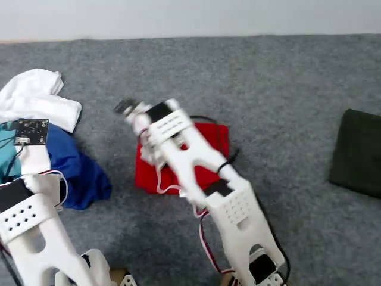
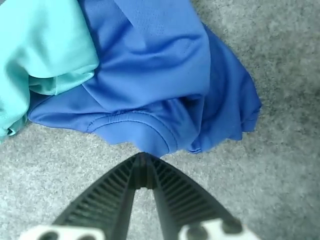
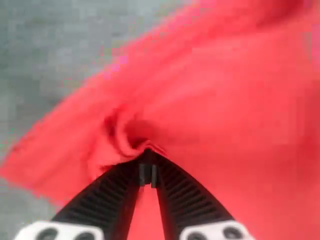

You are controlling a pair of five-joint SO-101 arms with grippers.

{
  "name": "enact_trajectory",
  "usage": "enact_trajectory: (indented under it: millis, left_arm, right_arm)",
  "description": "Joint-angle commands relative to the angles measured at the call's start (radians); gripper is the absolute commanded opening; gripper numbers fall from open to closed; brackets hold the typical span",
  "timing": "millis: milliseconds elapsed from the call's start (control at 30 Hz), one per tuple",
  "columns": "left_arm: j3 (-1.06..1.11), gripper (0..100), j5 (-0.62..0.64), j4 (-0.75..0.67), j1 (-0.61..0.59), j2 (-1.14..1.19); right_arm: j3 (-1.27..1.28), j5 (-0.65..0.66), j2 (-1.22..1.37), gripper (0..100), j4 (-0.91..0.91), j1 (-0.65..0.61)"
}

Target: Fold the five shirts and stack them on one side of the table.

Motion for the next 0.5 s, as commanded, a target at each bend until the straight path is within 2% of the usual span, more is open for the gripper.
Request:
enact_trajectory:
  millis: [0, 100, 233, 467]
  left_arm:
    - [-0.008, 0, 0.006, -0.017, 0.005, -0.021]
    - [-0.007, 0, 0.006, -0.017, 0.006, -0.021]
    - [-0.007, 0, 0.006, -0.017, 0.008, -0.021]
    - [-0.007, 0, 0.006, -0.018, 0.008, -0.021]
  right_arm:
    - [-0.031, 0.003, -0.068, 1.0, 0.091, -0.113]
    - [-0.08, 0.003, -0.14, 1.1, 0.154, -0.179]
    - [-0.152, 0.003, -0.213, 1.1, 0.189, -0.197]
    - [-0.163, 0.005, -0.223, 1.1, 0.179, -0.059]
